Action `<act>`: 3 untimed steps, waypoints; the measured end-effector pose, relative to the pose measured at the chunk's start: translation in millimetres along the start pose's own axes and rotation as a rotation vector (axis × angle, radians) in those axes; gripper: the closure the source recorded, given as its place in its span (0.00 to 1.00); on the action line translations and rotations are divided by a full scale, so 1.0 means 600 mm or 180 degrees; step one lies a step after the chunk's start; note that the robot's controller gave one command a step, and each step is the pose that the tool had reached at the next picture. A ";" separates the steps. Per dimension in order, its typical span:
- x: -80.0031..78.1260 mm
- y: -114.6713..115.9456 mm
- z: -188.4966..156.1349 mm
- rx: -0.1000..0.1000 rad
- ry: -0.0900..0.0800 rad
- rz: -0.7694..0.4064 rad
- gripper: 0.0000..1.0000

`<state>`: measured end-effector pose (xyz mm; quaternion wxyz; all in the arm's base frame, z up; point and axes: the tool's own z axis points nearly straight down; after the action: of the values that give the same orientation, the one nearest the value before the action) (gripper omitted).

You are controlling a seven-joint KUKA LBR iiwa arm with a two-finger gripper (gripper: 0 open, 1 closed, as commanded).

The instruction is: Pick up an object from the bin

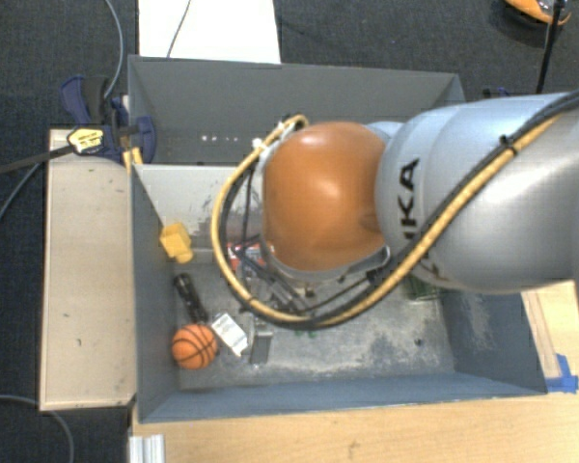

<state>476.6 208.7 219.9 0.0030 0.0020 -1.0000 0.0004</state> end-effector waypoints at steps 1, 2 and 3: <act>-0.003 -0.002 -0.008 -0.0007 -0.0026 0.0019 0.00; -0.010 0.036 0.112 -0.0012 -0.0031 0.0011 0.00; -0.005 0.054 0.147 -0.0003 -0.0010 -0.0003 0.00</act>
Offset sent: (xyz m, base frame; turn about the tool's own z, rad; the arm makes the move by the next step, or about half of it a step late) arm 0.0061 0.0460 -0.1499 0.0053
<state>478.8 241.1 131.4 0.0014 0.0024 -1.0000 0.0000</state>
